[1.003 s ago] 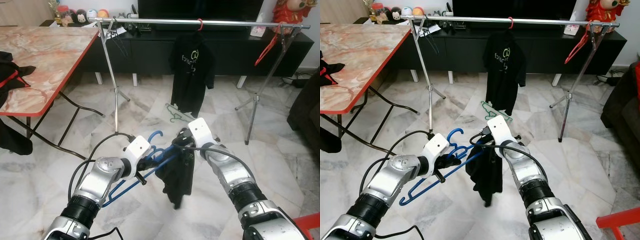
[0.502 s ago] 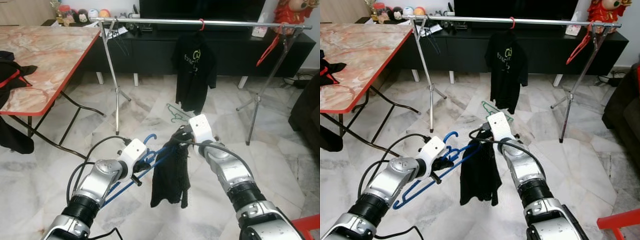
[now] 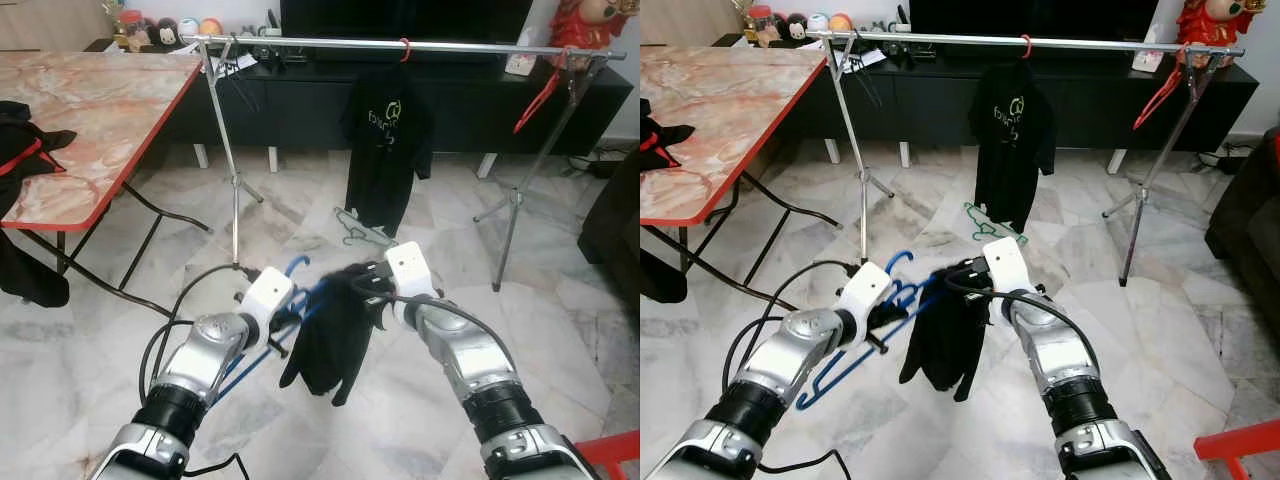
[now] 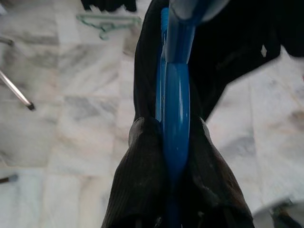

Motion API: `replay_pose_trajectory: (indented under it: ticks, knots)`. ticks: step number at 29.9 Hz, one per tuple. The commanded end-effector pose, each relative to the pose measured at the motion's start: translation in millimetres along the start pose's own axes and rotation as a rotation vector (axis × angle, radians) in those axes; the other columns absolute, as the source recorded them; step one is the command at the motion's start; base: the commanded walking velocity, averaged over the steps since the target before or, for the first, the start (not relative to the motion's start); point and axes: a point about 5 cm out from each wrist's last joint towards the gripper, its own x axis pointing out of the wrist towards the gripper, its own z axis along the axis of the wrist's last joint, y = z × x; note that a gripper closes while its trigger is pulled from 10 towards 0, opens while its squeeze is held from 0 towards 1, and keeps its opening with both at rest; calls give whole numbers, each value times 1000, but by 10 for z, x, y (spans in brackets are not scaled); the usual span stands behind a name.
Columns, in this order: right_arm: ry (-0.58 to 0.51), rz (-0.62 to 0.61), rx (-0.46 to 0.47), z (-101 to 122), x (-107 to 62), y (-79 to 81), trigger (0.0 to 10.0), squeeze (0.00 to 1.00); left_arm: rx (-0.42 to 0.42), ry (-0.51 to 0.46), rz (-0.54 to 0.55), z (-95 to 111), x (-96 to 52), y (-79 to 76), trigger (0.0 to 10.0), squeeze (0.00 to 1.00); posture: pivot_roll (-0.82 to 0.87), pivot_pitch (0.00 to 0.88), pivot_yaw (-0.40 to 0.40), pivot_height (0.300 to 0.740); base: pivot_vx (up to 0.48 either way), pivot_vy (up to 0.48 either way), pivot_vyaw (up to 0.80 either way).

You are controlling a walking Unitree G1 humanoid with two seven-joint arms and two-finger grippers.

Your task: Hang hanger

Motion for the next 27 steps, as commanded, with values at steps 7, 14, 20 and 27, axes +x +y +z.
replay_pose_trajectory:
  ticks: [7, 14, 20, 27]
  knots:
    - [-82, 69, 89, 139, -65, 73, 10000, 0, -14, -36, -161, 52, -58, -103, 10000, 0, -26, 45, -37, 740, 0, 0, 0]
    - [-100, 46, 70, 210, -59, 38, 10000, 0, 20, -36, -279, 40, -113, -191, 10000, 0, -22, 46, -40, 740, 0, 0, 0]
    - [-119, 57, 65, 272, -79, 44, 10000, 0, 8, -48, -280, 61, -123, -187, 10000, 0, -23, 44, -41, 740, 0, 0, 0]
    - [-88, -37, -7, 204, -93, -156, 10000, 0, 49, 0, -283, -38, -205, -126, 10000, 0, -19, 44, -42, 740, 0, 0, 0]
